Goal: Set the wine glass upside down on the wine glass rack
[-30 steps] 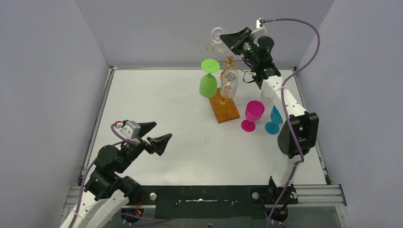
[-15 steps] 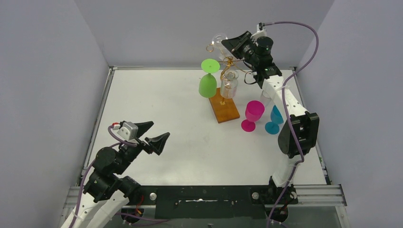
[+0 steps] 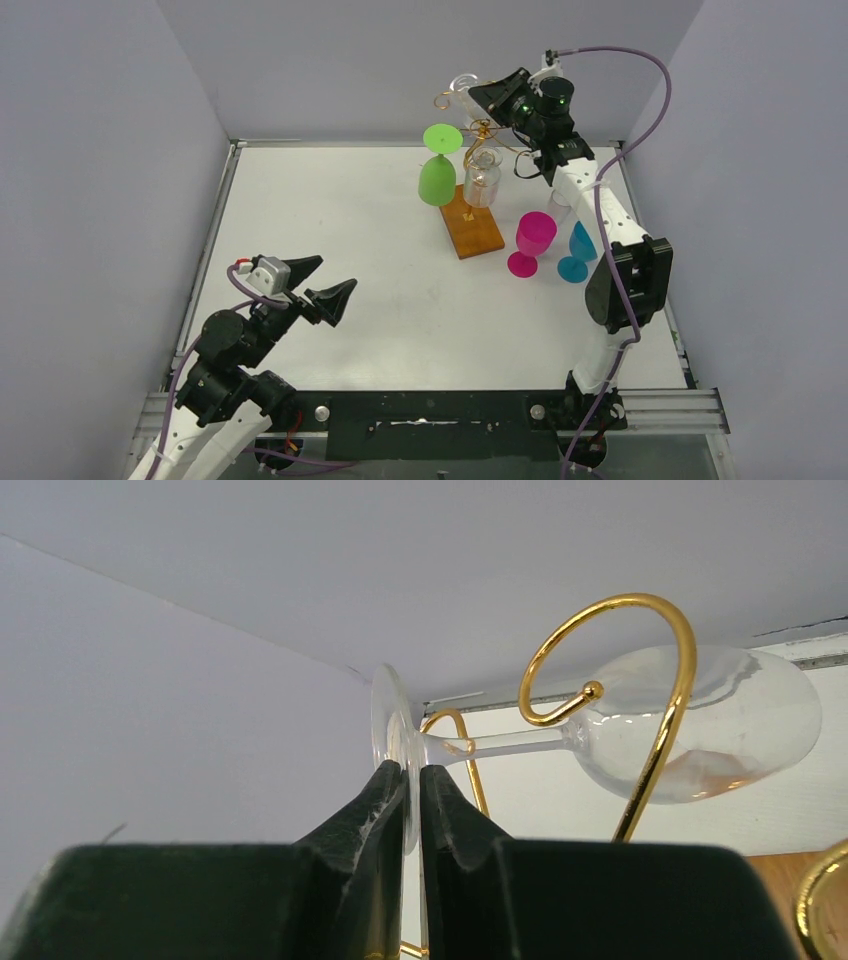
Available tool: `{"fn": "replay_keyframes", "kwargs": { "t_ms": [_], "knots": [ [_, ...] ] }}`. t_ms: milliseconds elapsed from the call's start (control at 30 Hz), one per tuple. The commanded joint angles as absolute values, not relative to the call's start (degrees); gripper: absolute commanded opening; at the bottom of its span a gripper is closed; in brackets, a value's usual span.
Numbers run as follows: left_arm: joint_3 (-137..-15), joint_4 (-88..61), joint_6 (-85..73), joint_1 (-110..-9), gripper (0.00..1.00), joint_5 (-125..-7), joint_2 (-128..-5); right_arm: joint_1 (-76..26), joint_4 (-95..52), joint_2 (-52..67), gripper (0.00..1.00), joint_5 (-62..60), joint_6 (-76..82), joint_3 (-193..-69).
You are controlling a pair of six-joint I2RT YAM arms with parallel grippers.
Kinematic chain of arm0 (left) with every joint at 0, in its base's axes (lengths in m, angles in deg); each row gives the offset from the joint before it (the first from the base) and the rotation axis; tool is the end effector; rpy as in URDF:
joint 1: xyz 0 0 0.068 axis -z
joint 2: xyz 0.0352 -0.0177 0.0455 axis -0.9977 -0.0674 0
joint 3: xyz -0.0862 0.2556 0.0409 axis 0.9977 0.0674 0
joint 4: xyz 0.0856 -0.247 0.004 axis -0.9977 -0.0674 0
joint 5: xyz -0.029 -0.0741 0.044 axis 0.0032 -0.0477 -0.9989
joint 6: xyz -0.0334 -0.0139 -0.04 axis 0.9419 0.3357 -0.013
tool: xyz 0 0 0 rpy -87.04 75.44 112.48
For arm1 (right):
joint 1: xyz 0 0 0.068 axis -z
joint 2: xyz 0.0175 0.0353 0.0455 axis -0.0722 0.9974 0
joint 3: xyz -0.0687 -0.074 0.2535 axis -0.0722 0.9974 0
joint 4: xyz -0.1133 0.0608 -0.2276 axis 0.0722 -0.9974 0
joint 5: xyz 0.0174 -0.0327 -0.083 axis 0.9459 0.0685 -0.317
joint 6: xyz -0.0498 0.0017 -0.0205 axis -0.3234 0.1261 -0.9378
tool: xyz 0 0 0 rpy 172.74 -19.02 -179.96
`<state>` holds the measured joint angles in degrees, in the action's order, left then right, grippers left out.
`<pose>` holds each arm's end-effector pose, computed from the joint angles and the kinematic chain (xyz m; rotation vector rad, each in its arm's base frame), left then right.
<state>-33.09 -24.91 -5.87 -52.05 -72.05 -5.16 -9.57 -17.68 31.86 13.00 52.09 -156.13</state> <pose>0.0770 -0.0538 0.3104 0.3284 1.4700 -0.6691 0.4314 0.1188 0.4027 0.3248 1.7182 1.2199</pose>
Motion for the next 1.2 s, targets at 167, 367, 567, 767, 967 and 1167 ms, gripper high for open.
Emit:
{"fn": "replay_keyframes", "kwargs": {
  "t_ms": [167, 367, 567, 767, 967, 1167],
  "knots": [
    [-33.4, -23.3, -6.7, -52.1, 0.85, -72.3, -4.4, -8.3, -12.0, 26.1, 0.0, 9.5, 51.4, -158.9],
    [-33.3, -23.2, -6.6, -52.1, 0.85, -72.3, -4.5, -7.6, -12.1, 25.6, 0.0, 7.9, 51.6, -158.8],
    [-33.3, -23.2, -6.6, -52.0, 0.85, -72.2, -4.3, -7.2, -12.2, 25.8, 0.0, 6.7, 51.7, -159.5],
    [-33.3, -23.2, -6.6, -52.1, 0.85, -72.2, -4.2, -7.1, -12.2, 25.3, 0.0, 5.0, 51.6, -158.2],
    [-33.3, -23.1, -6.7, -52.1, 0.85, -72.1, -4.2, -6.9, -8.2, 23.7, 0.0, 5.5, 50.5, -155.0],
    [-33.2, -23.1, -6.8, -52.0, 0.86, -72.2, -4.2, -6.5, -4.5, 23.8, 0.0, 10.4, 47.3, -154.7]
  ]
}}
